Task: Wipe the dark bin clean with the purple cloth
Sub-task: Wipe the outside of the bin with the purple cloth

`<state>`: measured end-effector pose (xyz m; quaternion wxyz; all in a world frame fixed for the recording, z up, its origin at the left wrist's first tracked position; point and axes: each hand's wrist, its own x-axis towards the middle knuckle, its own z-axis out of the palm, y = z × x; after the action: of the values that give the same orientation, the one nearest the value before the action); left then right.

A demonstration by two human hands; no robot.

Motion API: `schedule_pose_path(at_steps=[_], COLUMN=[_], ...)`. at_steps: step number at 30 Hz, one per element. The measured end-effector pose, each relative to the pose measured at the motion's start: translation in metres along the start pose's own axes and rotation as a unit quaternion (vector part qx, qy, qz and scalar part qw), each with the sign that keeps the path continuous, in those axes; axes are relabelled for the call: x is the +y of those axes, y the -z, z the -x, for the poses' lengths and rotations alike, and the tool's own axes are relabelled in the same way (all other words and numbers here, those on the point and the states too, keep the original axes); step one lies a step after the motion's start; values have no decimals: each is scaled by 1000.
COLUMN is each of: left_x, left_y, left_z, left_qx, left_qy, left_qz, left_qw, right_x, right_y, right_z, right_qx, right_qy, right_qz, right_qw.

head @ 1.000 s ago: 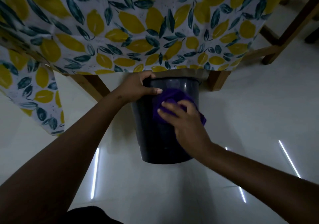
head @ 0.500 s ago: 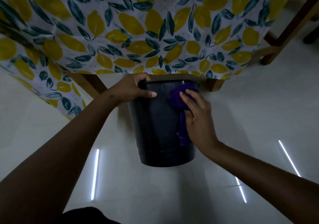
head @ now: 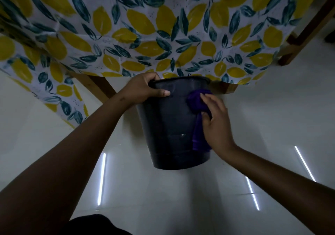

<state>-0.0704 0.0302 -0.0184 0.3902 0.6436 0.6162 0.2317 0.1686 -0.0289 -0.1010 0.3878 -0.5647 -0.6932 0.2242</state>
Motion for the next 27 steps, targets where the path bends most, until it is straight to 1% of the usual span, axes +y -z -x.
schedule_pose_path(at_steps=[1, 3, 5, 7, 8, 9, 10, 11, 13, 15, 16, 18, 20, 21, 23, 25, 26, 27], left_x=[-3, -7, -6, -1, 2, 3, 3, 2, -2, -5, -6, -7, -8, -9, -10, -7, -7, -6], left_y=[1, 4, 5, 3, 1, -1, -1, 0, 2, 3, 3, 1, 0, -1, 0, -2, -4, -5], left_z=[0, 0, -2, -3, -4, -4, -5, -5, -4, -2, -2, -2, -3, -3, -3, -3, -5, -5], left_qx=[-2, -11, -25, -33, -33, -32, -29, -26, -16, -12, -11, -13, -11, -10, -18, -33, -38, -38], left_qy=[1, 9, 17, -1, -21, -35, -39, -36, -25, -19, -19, -16, -11, -6, 3, 2, -2, -7], left_qz=[13, 25, 1, -80, -108, -119, -117, -110, -92, -86, -86, -85, -92, -94, -87, -69, -63, -61], left_qw=[1000, 1000, 1000, 996, 993, 992, 992, 993, 995, 996, 996, 996, 996, 996, 996, 997, 997, 997], right_x=[1, -6, -16, -21, -21, -20, -18, -16, -6, 5, 8, 6, -4, -10, -24, -34, -34, -35], right_y=[1, 0, -5, -10, -11, -11, -11, -10, -8, -3, -2, -3, -9, -13, -21, -23, -23, -21], right_z=[1, 11, 26, 37, 38, 36, 33, 28, 16, 4, 2, 8, 23, 31, 48, 53, 53, 51], right_qx=[-1, -17, -80, -175, -195, -185, -165, -145, -82, -31, -22, -23, -48, -71, -142, -214, -243, -257], right_qy=[6, 53, 134, 188, 207, 232, 241, 219, 126, 48, 26, 22, 70, 119, 220, 310, 333, 343], right_qz=[9, 49, 102, 148, 161, 162, 150, 124, 80, 44, 33, 38, 81, 109, 150, 180, 188, 193], right_qw=[1000, 997, 982, 955, 945, 941, 945, 957, 985, 997, 999, 999, 993, 984, 953, 909, 892, 883])
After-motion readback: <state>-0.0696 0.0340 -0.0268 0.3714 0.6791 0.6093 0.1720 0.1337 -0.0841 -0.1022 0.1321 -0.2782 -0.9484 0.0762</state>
